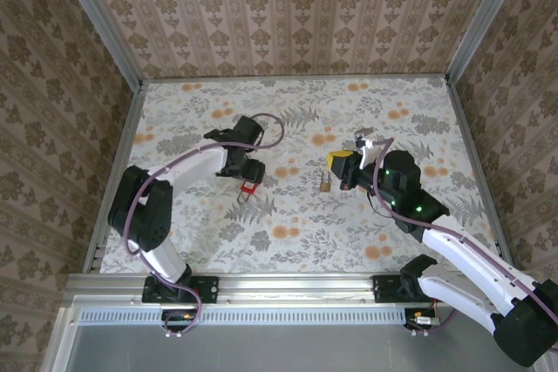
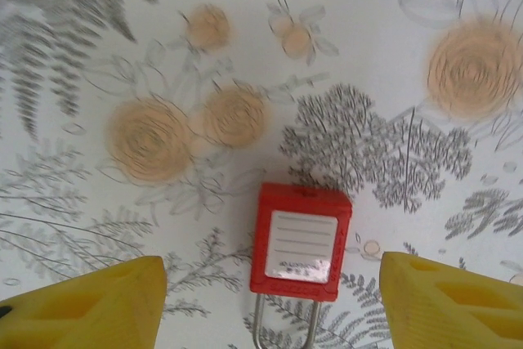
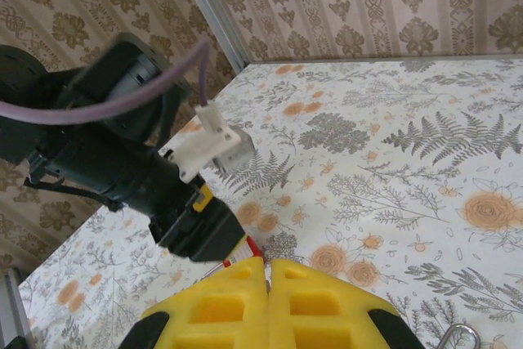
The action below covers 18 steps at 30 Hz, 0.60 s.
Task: Unlock with the key
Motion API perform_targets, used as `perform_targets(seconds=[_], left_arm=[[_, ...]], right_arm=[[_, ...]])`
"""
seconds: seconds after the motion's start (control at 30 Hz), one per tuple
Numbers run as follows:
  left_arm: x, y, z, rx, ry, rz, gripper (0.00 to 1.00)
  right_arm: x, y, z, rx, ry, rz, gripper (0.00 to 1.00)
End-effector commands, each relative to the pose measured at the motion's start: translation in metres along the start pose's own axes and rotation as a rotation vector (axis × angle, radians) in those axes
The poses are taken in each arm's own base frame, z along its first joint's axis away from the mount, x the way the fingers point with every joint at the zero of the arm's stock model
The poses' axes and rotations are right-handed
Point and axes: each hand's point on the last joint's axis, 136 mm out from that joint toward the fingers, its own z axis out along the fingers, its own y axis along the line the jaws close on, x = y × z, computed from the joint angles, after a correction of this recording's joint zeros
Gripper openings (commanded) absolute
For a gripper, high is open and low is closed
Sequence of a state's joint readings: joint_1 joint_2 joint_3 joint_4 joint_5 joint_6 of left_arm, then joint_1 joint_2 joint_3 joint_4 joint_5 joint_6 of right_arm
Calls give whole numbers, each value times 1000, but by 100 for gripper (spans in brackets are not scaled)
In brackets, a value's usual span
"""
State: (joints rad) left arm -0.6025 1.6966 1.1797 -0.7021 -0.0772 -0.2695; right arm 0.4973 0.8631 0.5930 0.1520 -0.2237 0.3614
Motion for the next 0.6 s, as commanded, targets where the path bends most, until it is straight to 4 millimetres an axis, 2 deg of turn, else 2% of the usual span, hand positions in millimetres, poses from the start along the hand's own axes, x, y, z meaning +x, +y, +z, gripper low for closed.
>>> perform_targets(seconds=[0.0, 0.3, 0.47, 0.57], left_arm=[[15, -5, 3, -24, 90, 23, 70], [19, -6, 27, -58, 161, 33, 66], [18, 0, 38, -62, 187, 17, 63], [19, 6, 44, -44, 185, -25, 58]], right_arm=[[-1, -10, 0, 43, -27, 11, 0], [1, -14, 0, 64, -29, 12, 0], [2, -14, 0, 65, -22, 8, 0], [2, -14, 0, 65, -28, 7, 0]])
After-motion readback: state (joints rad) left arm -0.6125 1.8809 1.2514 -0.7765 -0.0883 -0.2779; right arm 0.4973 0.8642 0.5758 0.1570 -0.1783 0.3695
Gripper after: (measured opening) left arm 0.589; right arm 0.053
